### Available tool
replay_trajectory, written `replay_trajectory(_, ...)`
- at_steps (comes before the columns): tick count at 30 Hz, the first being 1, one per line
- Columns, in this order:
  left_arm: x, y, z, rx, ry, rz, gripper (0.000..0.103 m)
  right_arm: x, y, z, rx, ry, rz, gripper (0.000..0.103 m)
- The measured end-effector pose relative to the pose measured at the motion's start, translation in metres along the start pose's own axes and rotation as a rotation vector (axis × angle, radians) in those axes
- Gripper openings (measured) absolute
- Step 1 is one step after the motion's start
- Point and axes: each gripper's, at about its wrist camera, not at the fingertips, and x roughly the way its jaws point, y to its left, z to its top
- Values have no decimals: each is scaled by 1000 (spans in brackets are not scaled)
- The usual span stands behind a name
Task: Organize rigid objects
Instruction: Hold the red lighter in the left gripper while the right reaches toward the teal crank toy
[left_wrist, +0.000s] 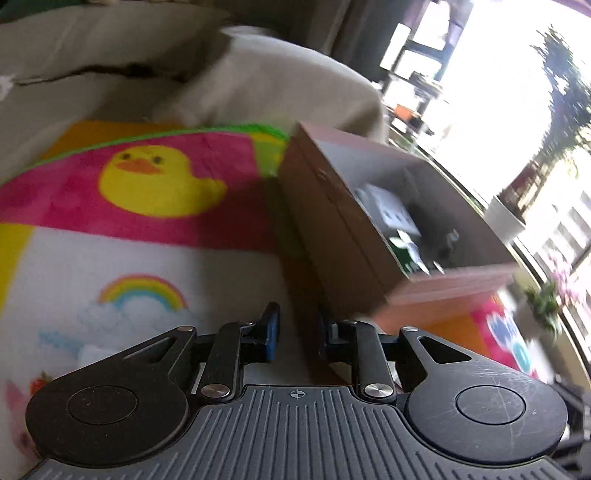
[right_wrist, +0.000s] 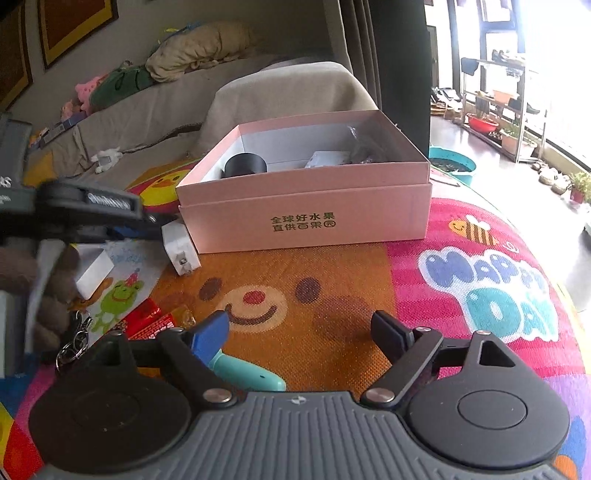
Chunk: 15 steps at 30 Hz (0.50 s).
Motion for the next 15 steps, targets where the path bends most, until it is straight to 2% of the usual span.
replay_trajectory(4, -18, -7, -16, 37, 47, -104, 23, -1, -3, 0, 3, 6, 16, 85)
replay_trajectory(6, -35, -10, -25, 66, 39, -123, 23, -1, -4, 1, -1, 11, 24, 85)
replay_trajectory(10, -79, -20, -45, 182, -23, -83, 23, -10, -15, -1, 10, 1, -1, 85)
replay_trajectory(13, -99, -29, -61, 262, 0, -50, 23, -19, -28, -6, 15, -7, -42, 85)
replay_trajectory(15, -97, -33, -69, 299, 26, -19, 23, -23, -36, -9, 15, -1, -63, 86)
